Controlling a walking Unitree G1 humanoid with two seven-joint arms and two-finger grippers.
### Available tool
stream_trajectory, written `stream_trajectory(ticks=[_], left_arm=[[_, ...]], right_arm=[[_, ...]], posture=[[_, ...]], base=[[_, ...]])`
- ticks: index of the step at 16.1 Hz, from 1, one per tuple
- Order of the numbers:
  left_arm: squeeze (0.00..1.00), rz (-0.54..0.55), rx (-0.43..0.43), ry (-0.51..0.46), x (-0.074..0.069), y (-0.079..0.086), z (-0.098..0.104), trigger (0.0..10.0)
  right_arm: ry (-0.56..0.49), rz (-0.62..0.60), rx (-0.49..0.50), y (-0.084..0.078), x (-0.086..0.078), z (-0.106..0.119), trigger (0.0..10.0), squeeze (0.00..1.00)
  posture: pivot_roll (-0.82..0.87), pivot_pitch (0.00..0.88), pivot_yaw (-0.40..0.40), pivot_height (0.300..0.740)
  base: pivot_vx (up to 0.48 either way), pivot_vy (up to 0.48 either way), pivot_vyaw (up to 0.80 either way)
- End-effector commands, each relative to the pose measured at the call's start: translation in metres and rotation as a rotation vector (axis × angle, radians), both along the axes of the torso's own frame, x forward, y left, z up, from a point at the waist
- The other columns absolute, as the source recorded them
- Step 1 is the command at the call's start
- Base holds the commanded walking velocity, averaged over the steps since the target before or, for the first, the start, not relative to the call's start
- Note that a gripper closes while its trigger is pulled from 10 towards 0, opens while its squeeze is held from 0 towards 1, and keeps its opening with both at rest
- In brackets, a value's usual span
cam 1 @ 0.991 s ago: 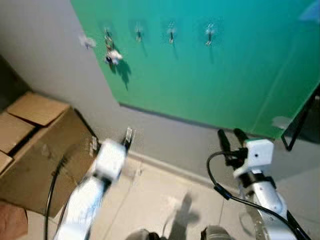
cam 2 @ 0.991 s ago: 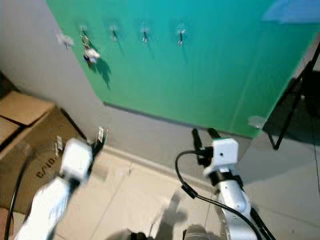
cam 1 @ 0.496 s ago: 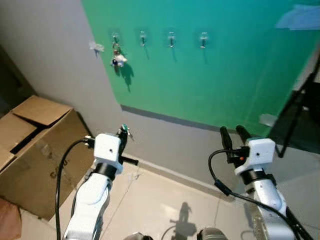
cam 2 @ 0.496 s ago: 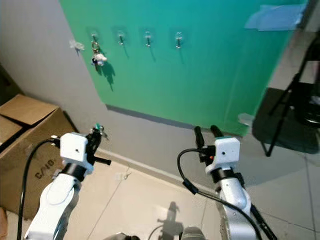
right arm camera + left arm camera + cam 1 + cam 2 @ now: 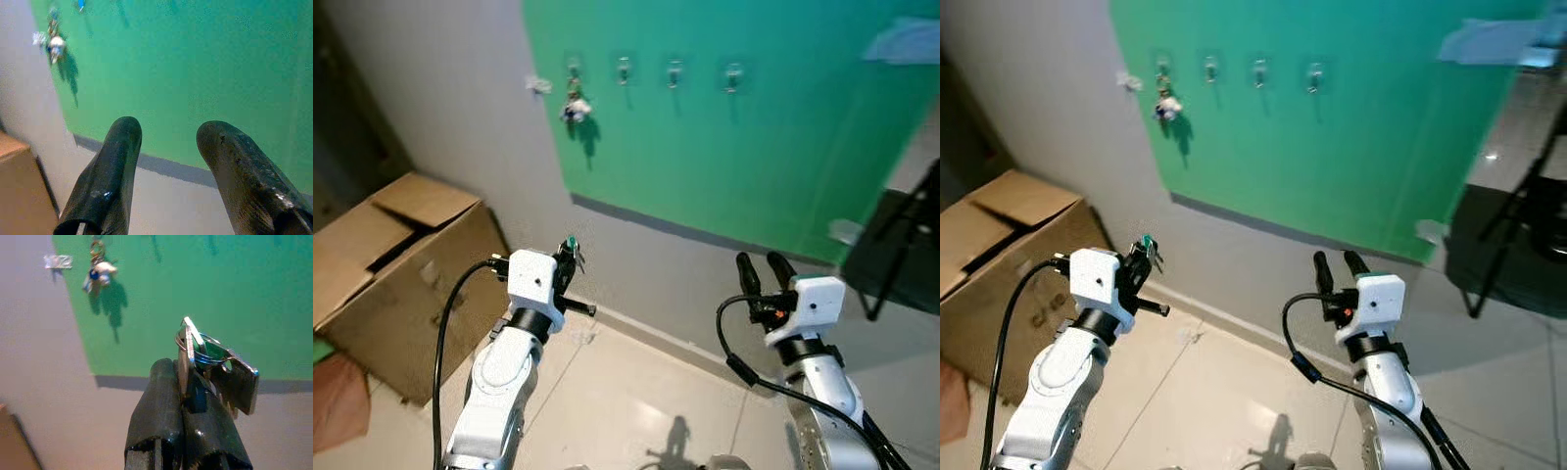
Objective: Hang keys on a hook
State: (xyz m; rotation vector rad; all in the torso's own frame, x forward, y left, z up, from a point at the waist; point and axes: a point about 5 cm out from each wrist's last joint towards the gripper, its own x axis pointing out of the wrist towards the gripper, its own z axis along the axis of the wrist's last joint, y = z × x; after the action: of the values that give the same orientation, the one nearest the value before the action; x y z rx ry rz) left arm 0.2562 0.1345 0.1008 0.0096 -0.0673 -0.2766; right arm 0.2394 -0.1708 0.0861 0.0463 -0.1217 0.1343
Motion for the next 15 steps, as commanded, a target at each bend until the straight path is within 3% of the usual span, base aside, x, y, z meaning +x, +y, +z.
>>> stream_trajectory(ticks=[1,7,15], left_arm=[[0.0,0.013,-0.015,-0.009,-0.001,0.005,0.003,10.0],[0.0,0.036,0.013,-0.023,0.009,0.013,0.009,10.0],[0.0,-0.03,0.063,-0.098,0.023,0.008,0.029,10.0]], right_arm=[[-0.024,0.001,0.03,0.0,0.004,0.007,10.0,0.0],[-0.023,0.071,0.005,0.011,0.019,0.005,10.0,0.0],[-0.034,0.08,-0.035,0.01,0.016,0.003,10.0,0.0]], posture=[[-0.17,0.0,0.119,0.736],[-0.1,0.0,0.089,0.736],[-0.13,0.0,0.098,0.736]], base=[[0.0,0.0,0.0],[0.0,0.0,0.0],[0.44,0.0,0.0]])
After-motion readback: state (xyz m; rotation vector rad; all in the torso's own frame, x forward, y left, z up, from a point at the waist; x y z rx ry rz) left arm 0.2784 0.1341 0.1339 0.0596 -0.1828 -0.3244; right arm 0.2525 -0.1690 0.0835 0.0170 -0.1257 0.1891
